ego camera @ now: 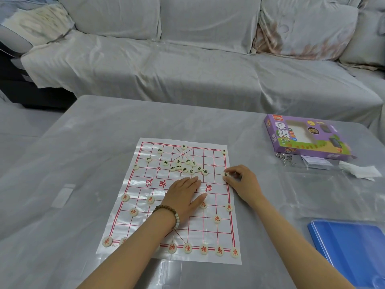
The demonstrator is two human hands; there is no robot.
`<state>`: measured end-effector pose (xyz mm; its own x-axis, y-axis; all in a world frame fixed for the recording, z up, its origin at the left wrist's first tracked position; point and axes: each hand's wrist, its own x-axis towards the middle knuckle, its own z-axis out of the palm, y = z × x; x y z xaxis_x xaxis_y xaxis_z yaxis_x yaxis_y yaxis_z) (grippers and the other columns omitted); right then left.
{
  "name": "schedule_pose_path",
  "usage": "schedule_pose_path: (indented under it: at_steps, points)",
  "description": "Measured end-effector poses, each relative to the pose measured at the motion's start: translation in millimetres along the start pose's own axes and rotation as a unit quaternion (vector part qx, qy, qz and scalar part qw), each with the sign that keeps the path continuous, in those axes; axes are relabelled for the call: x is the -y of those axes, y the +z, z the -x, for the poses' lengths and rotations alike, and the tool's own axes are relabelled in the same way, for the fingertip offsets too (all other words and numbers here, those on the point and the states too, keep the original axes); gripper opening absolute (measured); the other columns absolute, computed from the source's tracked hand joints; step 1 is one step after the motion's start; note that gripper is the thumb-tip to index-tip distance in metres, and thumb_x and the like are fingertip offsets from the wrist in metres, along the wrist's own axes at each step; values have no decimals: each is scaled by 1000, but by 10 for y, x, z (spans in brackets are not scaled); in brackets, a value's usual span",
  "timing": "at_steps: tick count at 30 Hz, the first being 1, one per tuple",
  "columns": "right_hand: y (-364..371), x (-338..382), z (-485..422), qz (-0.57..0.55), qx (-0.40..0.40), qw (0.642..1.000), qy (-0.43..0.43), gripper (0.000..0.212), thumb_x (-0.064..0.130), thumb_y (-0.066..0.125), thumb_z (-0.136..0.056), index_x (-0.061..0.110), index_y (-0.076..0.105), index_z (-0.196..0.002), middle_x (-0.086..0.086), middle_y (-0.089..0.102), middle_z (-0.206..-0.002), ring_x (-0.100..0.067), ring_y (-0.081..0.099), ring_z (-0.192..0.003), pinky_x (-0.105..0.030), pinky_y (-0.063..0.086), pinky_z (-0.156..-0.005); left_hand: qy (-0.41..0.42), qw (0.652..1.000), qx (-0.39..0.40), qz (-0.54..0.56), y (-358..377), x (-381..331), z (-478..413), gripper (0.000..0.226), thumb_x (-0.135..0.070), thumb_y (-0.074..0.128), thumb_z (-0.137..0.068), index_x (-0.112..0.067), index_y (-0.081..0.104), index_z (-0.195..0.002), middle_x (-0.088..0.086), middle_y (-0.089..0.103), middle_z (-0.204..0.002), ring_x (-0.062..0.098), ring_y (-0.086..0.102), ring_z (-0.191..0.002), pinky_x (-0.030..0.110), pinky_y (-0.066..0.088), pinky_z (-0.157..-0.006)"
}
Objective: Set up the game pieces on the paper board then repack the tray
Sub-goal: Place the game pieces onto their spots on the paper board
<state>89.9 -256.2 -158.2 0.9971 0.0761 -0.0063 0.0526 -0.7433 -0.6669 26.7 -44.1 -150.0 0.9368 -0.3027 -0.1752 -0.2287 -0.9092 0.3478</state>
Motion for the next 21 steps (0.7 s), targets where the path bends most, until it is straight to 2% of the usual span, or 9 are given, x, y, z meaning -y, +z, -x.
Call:
schedule_pose_path:
  at_steps: [4, 6, 8, 10, 13, 15, 18, 21]
  points:
    - [23, 56, 9, 47, -32, 998, -11, 39, 44, 67, -81, 30, 59, -116, 10, 52, -110, -4, 47, -94, -20, 42, -85, 9, 1000, 5, 17, -32, 6, 12, 56, -50, 22, -96, -23, 24, -145, -8, 16, -154, 11, 11, -142, 29, 8, -116]
    - [57, 174, -2, 84, -51, 993, -64, 38, 46, 66, -80, 32, 61, -116, 14, 49, -108, -3, 44, -97, -21, 35, -88, 14, 1000, 5, 28, -56, 24, 12, 55, -50, 23, -96, -23, 26, -144, -7, 20, -154, 12, 14, -141, 29, 10, -116]
    - [119, 315, -43, 118, -31, 986, -114, 37, 44, 64, -83, 30, 61, -118, 12, 53, -111, -7, 48, -103, -22, 28, -89, 19, 999, 4, 29, -84, 39, 21, 53, -48, 25, -97, -22, 29, -143, -6, 23, -152, 12, 16, -140, 27, 11, -115]
    - [195, 429, -114, 157, 4, 979, -129, 37, 42, 61, -86, 29, 60, -120, 7, 56, -117, -11, 49, -111, -26, 28, -93, 25, 999, -13, 26, -121, 49, 28, 51, -46, 27, -97, -22, 32, -142, -7, 27, -151, 12, 18, -140, 25, 10, -113]
    - [254, 477, -211, 191, 38, 975, -109, 29, 42, 61, -86, 30, 63, -113, 8, 59, -117, -11, 49, -112, -28, 28, -93, 20, 998, -59, 30, -156, 92, 27, 48, -45, 28, -97, -25, 33, -141, -10, 29, -149, 10, 16, -139, 24, 8, -112]
    - [233, 452, -239, 172, 37, 980, -93, 24, 39, 63, -85, 28, 66, -107, 9, 61, -112, -10, 52, -107, -28, 29, -92, 7, 997, -69, 27, -181, 129, 17, 51, -47, 27, -97, -25, 29, -143, -9, 26, -151, 9, 14, -140, 25, 7, -114]
    - [145, 388, -286, 102, -11, 993, -52, 20, 36, 65, -85, 25, 67, -102, 7, 64, -105, -12, 56, -99, -31, 36, -93, -14, 999, -44, -2, -218, 177, 2, 56, -48, 21, -97, -23, 19, -147, -7, 16, -154, 11, 9, -142, 28, 4, -116]
    - [110, 337, -353, 106, -30, 994, -29, 22, 35, 65, -85, 24, 67, -104, 5, 64, -105, -14, 57, -99, -33, 39, -93, -17, 999, -12, -25, -203, 203, 1, 58, -49, 17, -97, -22, 11, -148, -6, 7, -156, 12, 2, -143, 30, 2, -117]
